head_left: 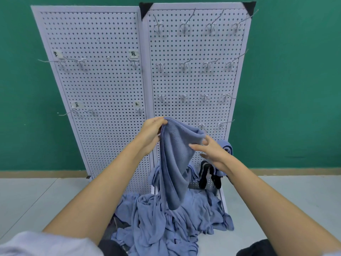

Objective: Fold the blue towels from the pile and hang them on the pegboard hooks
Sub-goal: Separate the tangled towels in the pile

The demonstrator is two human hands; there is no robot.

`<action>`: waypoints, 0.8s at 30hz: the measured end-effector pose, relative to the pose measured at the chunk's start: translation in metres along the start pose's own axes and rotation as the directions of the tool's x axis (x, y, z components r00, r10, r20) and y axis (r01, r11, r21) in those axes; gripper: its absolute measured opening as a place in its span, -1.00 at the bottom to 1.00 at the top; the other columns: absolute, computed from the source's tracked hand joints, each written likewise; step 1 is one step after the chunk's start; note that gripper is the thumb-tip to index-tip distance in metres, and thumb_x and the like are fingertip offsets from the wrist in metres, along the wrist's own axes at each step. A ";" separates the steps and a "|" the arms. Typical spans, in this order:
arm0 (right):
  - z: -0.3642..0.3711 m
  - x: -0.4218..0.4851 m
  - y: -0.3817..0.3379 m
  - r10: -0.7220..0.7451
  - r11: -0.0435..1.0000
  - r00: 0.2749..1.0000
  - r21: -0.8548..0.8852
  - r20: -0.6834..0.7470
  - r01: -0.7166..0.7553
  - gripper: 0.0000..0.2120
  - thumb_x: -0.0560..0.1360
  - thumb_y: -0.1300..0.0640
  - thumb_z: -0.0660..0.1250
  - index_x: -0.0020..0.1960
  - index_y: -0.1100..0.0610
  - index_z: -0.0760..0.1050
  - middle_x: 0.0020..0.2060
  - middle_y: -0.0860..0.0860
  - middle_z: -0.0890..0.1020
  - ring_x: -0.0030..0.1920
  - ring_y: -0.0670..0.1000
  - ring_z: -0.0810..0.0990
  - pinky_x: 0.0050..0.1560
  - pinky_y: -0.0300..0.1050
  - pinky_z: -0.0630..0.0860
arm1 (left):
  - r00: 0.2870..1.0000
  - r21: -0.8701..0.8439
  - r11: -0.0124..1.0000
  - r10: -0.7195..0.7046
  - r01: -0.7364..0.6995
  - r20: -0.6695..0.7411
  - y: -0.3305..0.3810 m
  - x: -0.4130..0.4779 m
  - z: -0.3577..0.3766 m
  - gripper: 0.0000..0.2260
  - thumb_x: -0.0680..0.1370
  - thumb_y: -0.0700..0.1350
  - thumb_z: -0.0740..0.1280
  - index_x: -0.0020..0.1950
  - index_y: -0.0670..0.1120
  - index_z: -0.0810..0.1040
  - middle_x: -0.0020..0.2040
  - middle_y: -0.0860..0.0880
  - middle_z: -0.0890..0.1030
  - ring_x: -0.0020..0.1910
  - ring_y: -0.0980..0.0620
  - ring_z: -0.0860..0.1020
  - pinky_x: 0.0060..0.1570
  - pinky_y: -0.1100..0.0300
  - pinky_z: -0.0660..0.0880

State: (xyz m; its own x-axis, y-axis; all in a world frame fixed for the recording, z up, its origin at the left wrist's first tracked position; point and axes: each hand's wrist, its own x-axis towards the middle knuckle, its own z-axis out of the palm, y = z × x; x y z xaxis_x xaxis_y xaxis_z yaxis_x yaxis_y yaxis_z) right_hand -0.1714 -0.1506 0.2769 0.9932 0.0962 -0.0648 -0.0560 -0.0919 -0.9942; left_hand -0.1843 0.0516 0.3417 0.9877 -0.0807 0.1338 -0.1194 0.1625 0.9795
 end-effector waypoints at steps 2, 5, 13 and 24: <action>0.003 0.001 -0.001 -0.024 0.998 0.999 0.055 0.037 0.022 -0.64 0.44 0.12 0.46 0.22 0.02 0.50 0.15 -0.07 0.60 0.22 -0.02 0.50 0.20 -0.02 0.39 | 1.000 0.024 1.000 -0.013 0.013 -0.006 -0.001 0.001 -0.007 -0.78 0.59 -0.30 0.17 -0.09 -0.13 0.60 -0.30 0.03 0.58 -0.29 0.11 0.47 -0.20 0.24 0.44; 0.005 -0.001 -0.011 -0.125 0.979 0.992 0.164 -0.002 0.124 -0.87 0.51 0.15 0.38 0.05 0.06 0.59 -0.05 -0.06 0.66 0.02 -0.03 0.58 0.02 -0.14 0.47 | 0.998 0.077 0.996 -0.041 0.045 -0.056 -0.006 0.003 -0.022 -0.78 0.59 -0.29 0.17 -0.07 -0.12 0.59 -0.26 0.02 0.58 -0.27 0.09 0.48 -0.18 0.23 0.46; 0.001 -0.009 -0.027 -0.190 0.977 0.976 0.074 -0.106 0.199 -0.81 0.53 0.19 0.35 0.13 0.15 0.51 -0.09 -0.02 0.67 -0.11 -0.03 0.61 -0.09 -0.17 0.50 | 0.995 0.086 0.994 -0.068 0.074 -0.070 -0.018 0.003 -0.012 -0.81 0.63 -0.28 0.12 -0.04 -0.10 0.50 -0.16 -0.02 0.57 -0.20 0.07 0.50 -0.09 0.17 0.47; -0.017 -0.007 -0.063 -0.302 0.678 0.930 -0.638 0.210 0.365 -0.62 0.43 -0.06 0.46 -0.16 0.29 0.53 -0.36 0.00 0.49 -0.34 -0.08 0.39 -0.30 -0.21 0.29 | 0.998 0.172 0.985 -0.015 0.004 0.064 -0.013 0.013 0.031 -0.82 0.62 -0.24 0.15 0.00 -0.07 0.52 -0.18 0.02 0.59 -0.25 0.15 0.53 -0.30 0.34 0.46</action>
State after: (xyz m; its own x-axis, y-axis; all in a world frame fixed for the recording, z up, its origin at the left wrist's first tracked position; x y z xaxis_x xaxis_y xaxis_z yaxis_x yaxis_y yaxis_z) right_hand -0.1728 -0.1628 0.3410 0.9190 0.3256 0.2223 0.3892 -0.6593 -0.6433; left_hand -0.1726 0.0182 0.3355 0.9809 -0.1462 0.1283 -0.1311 -0.0098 0.9913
